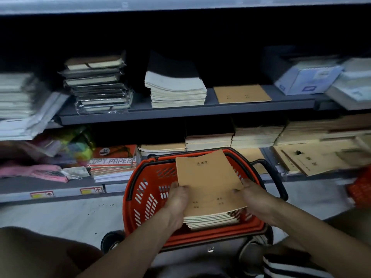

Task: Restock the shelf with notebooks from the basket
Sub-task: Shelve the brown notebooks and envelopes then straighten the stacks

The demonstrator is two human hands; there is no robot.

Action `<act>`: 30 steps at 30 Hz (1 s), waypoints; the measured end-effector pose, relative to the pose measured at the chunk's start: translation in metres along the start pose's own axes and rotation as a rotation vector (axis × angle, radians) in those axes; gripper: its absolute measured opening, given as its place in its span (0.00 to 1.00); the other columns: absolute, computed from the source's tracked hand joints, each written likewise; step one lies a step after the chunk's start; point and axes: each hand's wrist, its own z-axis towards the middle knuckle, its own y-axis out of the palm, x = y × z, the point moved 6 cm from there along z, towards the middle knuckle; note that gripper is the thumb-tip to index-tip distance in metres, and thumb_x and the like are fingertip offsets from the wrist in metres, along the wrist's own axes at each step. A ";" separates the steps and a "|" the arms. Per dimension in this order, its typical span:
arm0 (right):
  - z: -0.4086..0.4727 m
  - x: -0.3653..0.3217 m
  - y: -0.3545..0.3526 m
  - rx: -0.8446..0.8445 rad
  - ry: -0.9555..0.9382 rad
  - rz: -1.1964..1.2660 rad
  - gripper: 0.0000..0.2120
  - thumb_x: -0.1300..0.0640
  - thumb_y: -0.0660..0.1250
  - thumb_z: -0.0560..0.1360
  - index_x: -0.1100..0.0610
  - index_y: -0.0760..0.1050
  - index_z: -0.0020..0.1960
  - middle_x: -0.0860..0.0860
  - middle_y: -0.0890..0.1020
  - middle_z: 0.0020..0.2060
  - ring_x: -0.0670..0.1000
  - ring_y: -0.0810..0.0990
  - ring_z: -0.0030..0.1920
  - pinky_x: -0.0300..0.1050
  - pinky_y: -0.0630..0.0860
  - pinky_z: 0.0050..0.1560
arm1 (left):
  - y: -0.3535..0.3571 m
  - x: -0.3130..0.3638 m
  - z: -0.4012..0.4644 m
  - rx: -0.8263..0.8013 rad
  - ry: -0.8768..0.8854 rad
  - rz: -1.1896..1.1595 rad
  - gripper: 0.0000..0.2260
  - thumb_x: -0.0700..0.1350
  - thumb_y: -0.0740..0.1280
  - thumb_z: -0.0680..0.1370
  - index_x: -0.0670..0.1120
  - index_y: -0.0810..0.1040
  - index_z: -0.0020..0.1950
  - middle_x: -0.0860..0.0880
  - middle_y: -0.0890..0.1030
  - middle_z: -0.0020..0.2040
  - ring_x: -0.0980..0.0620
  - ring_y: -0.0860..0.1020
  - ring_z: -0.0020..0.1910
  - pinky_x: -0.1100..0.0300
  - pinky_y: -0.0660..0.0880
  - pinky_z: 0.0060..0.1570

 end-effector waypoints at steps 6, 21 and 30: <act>-0.037 -0.028 -0.015 0.128 -0.188 0.012 0.10 0.61 0.64 0.83 0.55 0.72 0.64 0.55 0.83 0.57 0.57 0.83 0.58 0.60 0.79 0.63 | 0.017 0.040 -0.045 -0.031 0.114 -0.008 0.13 0.42 0.59 0.82 0.48 0.76 0.65 0.41 0.84 0.57 0.38 0.82 0.57 0.38 0.80 0.58; -0.065 -0.108 -0.095 0.245 -0.415 0.200 0.11 0.62 0.60 0.84 0.58 0.70 0.66 0.57 0.81 0.60 0.58 0.81 0.61 0.62 0.76 0.67 | 0.087 0.150 -0.078 -0.199 0.393 0.103 0.16 0.34 0.58 0.77 0.43 0.83 0.57 0.43 0.87 0.53 0.37 0.82 0.60 0.38 0.75 0.64; -0.016 -0.171 -0.148 0.462 -0.517 0.108 0.14 0.69 0.64 0.78 0.59 0.79 0.61 0.54 0.85 0.52 0.57 0.81 0.58 0.51 0.78 0.55 | 0.126 0.226 -0.029 -0.228 0.506 0.278 0.17 0.32 0.63 0.79 0.48 0.82 0.61 0.48 0.87 0.55 0.45 0.84 0.57 0.44 0.79 0.63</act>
